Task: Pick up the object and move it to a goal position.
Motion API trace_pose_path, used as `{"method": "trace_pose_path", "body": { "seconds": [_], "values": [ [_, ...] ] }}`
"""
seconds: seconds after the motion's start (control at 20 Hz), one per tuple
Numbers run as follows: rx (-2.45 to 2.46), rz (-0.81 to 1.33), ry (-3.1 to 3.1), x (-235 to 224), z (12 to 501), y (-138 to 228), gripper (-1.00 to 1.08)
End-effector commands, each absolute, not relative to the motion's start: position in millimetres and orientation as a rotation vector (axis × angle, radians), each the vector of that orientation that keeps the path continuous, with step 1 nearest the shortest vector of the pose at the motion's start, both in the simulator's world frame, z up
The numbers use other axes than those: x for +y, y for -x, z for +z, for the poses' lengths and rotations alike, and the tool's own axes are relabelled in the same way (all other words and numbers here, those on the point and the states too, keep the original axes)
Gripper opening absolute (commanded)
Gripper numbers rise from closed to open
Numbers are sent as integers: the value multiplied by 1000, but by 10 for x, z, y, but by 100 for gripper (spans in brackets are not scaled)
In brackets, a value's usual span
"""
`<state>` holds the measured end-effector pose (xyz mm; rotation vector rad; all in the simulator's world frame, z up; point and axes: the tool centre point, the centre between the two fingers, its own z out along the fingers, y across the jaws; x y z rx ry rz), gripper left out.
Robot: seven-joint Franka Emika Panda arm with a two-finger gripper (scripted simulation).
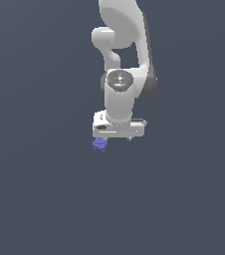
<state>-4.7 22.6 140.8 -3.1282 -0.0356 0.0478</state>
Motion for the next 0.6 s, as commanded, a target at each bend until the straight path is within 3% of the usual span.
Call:
{"method": "trace_pose_path", "body": {
  "seconds": [0.0, 0.55],
  "values": [
    [-36, 48, 3128, 226, 1408, 47, 100],
    [-38, 16, 3135, 220, 1566, -27, 100]
  ]
}}
